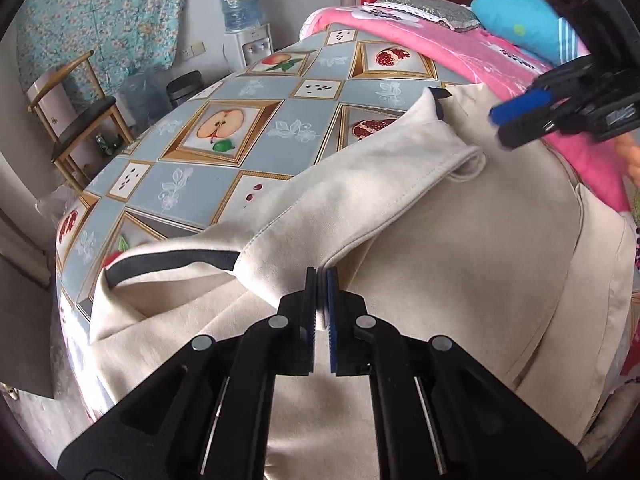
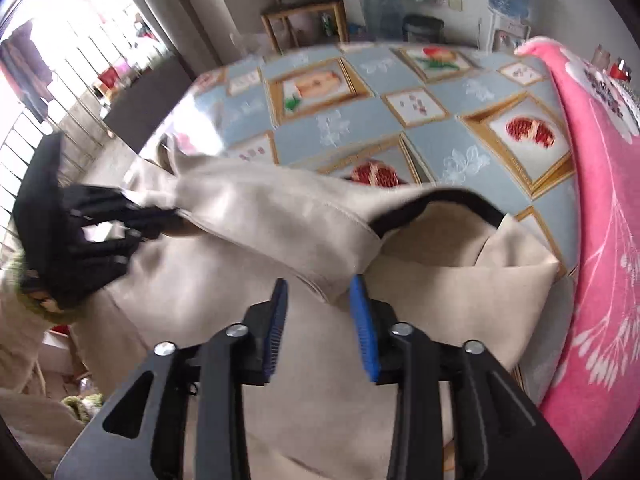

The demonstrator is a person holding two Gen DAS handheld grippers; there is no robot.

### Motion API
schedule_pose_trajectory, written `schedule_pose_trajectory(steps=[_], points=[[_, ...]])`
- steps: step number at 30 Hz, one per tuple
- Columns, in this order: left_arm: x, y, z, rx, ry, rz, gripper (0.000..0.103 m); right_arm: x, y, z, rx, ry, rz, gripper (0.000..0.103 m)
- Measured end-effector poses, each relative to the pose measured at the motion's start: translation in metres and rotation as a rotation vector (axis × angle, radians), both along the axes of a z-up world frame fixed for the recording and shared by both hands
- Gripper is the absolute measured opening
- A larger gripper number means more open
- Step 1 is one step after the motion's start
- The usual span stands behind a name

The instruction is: Fold large clothes

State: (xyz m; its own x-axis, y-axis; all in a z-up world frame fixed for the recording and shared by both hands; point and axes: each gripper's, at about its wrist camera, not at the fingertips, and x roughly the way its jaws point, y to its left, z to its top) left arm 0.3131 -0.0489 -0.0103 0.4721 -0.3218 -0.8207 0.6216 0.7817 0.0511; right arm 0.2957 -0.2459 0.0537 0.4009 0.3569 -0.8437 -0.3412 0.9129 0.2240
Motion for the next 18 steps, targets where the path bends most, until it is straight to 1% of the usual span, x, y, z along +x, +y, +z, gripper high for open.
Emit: schedule_pose_trajectory(steps=[1,3,4,6,7,9,11,12,13,14,15,17,18], points=[[0.001,0.001,0.0,-0.008,0.009,0.005,0.004,-0.001,0.001,0.009,0.04,-0.022,0.004,0.042],[0.002,0.001,-0.001,-0.011,0.015,0.007,0.004,0.006,0.007,0.019,0.112,-0.038,-0.001,0.042],[0.002,0.001,-0.001,-0.011,0.015,0.005,0.005,0.013,0.015,0.02,0.134,-0.04,-0.007,0.042],[0.002,0.001,-0.002,-0.01,0.015,0.004,0.005,0.026,0.032,0.015,0.131,-0.047,-0.015,0.042],[0.003,0.002,-0.003,-0.012,0.019,0.004,0.005,0.032,0.042,0.008,0.131,-0.043,-0.018,0.04],[0.004,0.003,-0.004,-0.021,0.025,0.011,0.006,0.046,0.058,-0.013,0.133,-0.009,-0.018,0.03],[0.005,0.005,-0.004,-0.037,0.035,0.02,0.008,0.058,0.069,-0.045,0.135,0.063,-0.024,0.027],[0.004,0.007,-0.003,-0.046,0.042,0.024,0.008,0.06,0.073,-0.056,0.125,0.086,-0.026,0.027],[0.004,0.008,-0.001,-0.052,0.046,0.026,0.01,0.059,0.075,-0.067,0.116,0.101,-0.027,0.027],[0.002,0.01,0.001,-0.059,0.055,0.027,0.012,0.055,0.075,-0.068,0.122,0.071,-0.024,0.027],[0.002,0.014,0.005,-0.069,0.069,0.034,0.017,0.053,0.075,-0.067,0.117,0.067,-0.017,0.027],[0.0,0.021,0.013,-0.106,0.088,0.047,0.03,0.052,0.071,-0.069,0.129,0.08,-0.018,0.027],[0.0,0.026,0.018,-0.13,0.093,0.059,0.044,0.052,0.07,-0.069,0.134,0.087,-0.014,0.027]])
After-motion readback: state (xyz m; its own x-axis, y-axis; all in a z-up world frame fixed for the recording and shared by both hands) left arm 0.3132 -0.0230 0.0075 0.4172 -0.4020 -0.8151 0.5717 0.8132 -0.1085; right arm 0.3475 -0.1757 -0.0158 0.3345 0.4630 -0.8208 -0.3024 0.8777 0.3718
